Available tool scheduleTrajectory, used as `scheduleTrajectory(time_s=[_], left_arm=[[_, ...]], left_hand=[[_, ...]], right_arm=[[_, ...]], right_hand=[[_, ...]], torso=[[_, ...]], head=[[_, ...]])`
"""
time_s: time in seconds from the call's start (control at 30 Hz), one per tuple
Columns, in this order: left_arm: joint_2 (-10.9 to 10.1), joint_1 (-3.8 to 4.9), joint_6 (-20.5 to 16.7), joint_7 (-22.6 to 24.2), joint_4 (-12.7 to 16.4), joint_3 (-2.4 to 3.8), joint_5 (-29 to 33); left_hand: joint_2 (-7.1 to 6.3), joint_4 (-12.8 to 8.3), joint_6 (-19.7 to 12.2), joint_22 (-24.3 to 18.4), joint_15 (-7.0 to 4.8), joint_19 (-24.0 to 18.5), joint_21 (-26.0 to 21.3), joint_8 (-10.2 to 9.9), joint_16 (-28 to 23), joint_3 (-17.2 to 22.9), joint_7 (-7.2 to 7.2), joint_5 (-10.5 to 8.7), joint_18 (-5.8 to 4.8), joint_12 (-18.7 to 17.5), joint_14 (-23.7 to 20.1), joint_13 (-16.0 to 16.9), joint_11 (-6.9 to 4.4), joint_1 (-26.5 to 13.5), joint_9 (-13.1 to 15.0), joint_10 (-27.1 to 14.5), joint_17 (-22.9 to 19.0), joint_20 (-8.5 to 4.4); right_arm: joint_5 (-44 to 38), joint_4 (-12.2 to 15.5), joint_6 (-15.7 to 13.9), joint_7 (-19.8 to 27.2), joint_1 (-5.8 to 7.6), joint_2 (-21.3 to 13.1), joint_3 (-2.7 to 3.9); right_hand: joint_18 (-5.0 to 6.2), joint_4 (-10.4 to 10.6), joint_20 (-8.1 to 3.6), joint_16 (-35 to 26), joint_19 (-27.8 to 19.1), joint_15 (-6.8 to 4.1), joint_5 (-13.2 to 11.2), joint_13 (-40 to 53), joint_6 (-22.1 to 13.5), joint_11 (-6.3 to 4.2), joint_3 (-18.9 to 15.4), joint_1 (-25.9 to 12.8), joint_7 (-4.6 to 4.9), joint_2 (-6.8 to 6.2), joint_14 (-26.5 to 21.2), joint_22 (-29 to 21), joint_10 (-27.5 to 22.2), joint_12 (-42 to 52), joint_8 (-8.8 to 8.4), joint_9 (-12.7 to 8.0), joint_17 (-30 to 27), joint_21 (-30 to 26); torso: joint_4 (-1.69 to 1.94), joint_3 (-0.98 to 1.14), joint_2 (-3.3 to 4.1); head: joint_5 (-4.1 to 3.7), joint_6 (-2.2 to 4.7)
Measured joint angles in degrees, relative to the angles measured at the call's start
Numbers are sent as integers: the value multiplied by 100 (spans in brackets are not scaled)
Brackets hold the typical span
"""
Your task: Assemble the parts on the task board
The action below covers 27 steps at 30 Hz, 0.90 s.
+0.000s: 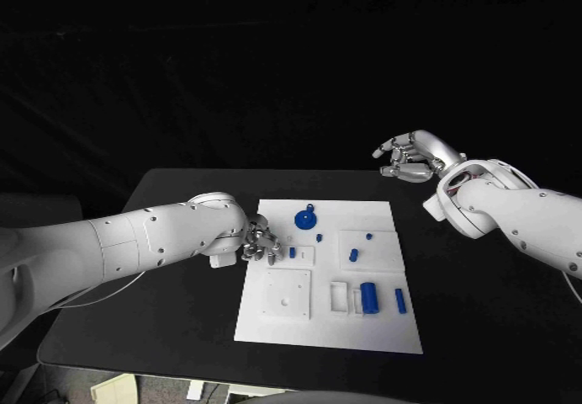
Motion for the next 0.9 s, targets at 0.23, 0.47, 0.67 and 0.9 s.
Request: scheduleTrajectory(time_s=[0.23, 0.47, 0.67, 0.9], left_arm=[[-2, 0, -17, 1, -5, 0, 0], [-5, 0, -17, 1, -9, 0, 1], [-14, 0, -16, 1, -11, 0, 3], [-36, -1, -22, 0, -11, 2, 13]], left_hand=[[-98, 63, 0, 0, 0, 0, -19, 0, 0, -2, 0, -44, 0, -1, 0, 0, 0, 38, -7, 0, 0, 0], [-206, 117, -1, -1, 1, 0, -19, 0, 0, -9, 0, -148, 0, -1, 1, 0, 0, 52, -7, 0, -1, 0], [-426, 294, -19, -1, 0, 0, -19, -21, 0, 18, 17, -457, 0, -1, -1, 1, 0, 136, -12, 0, -1, 0], [-752, 543, -38, -2, -2, -9, -19, -21, 0, -138, 18, -532, 0, -2, -40, 1, 15, 48, 11, -16, 0, -9]], right_arm=[[0, 2, 0, -1, 0, -2, 0], [0, 7, -1, -2, 0, -3, 0], [0, 9, -1, -2, 0, -4, 0], [0, 9, -1, -2, 0, -5, 0]], right_hand=[[0, 16, 0, 0, 0, 0, 0, 0, 0, 0, 16, 0, -2, 0, 0, 0, 0, 0, 0, -2, 0, 0], [1, 16, 0, 0, 0, 1, 0, 0, -5, 0, 16, 0, -9, 0, 1, 0, 0, 0, 0, -1, 0, 0], [0, 16, 0, 0, 0, 1, 22, 0, -17, 0, 16, 0, 2, 0, 1, 0, 0, 0, 0, -1, 0, 0], [1, 16, 0, 0, 0, 8, 22, 0, -18, 0, 16, 0, 2, 0, 8, 0, 0, 0, 0, -1, 0, 0]], torso=[[1, -1, -1], [1, -1, -1], [2, -3, 0], [2, -3, -1]], head=[[-4, -7], [-4, -14], [-8, -15], [-10, -15]])
